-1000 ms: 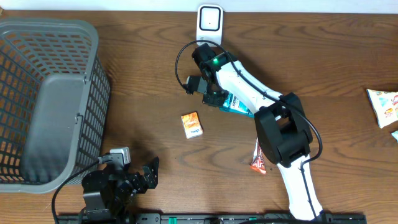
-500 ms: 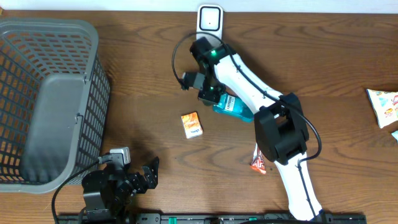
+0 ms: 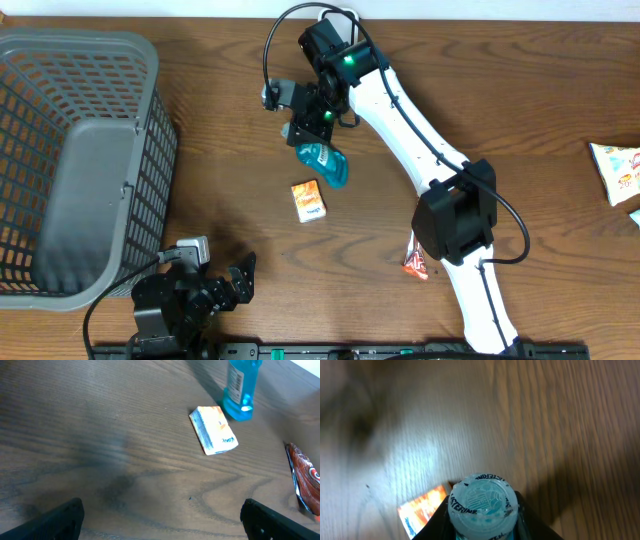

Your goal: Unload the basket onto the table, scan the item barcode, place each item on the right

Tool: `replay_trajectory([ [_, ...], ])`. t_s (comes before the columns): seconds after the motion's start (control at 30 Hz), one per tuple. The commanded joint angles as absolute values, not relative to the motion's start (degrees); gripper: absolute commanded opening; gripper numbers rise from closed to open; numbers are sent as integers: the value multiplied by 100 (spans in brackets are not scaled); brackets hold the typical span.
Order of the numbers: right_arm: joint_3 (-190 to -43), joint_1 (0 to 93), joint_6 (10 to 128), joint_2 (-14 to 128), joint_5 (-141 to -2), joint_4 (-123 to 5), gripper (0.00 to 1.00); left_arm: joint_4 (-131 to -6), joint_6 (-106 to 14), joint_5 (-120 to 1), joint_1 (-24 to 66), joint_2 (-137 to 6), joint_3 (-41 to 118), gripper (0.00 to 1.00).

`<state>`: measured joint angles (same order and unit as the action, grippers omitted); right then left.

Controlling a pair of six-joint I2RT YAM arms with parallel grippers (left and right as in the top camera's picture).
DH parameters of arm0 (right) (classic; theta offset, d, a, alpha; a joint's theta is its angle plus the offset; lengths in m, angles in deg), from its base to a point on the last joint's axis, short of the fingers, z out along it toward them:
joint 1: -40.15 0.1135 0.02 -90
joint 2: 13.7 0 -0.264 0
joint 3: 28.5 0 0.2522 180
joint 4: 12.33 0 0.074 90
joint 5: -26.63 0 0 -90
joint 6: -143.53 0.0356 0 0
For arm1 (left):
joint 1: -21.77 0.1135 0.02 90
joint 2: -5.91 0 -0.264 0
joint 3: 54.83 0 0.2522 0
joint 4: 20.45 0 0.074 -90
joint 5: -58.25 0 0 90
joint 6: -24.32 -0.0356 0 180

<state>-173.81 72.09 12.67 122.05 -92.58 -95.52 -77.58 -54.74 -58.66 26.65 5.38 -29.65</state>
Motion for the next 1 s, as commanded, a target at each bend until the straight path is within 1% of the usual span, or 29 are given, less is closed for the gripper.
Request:
replay_trajectory([
  [0.0,-17534,7148,1254,12161,-10185,-9399,9,-7793,-5419,-5941,2696,568,-2971,100],
  [0.17,-17534,7032,1254,12161,-10895,-9008,10,-7793,-5419,-5939,2696,568,-2971,100],
  [0.3,-17534,6943,1251,12161,-11197,-8814,13,-7793,-5419,-5941,2696,568,-2971,100],
  [0.4,-17534,6912,1219,12161,-11195,-8704,13,-7793,-5419,-5941,2696,568,-2971,100],
  [0.67,-17521,6932,469,12163,-11157,-8700,13,-7793,-5419,-5939,2696,568,-2971,100],
  [0.97,-17493,6982,303,12163,-10528,-8730,13,-7793,-5419,-5939,2696,568,-2971,100],
])
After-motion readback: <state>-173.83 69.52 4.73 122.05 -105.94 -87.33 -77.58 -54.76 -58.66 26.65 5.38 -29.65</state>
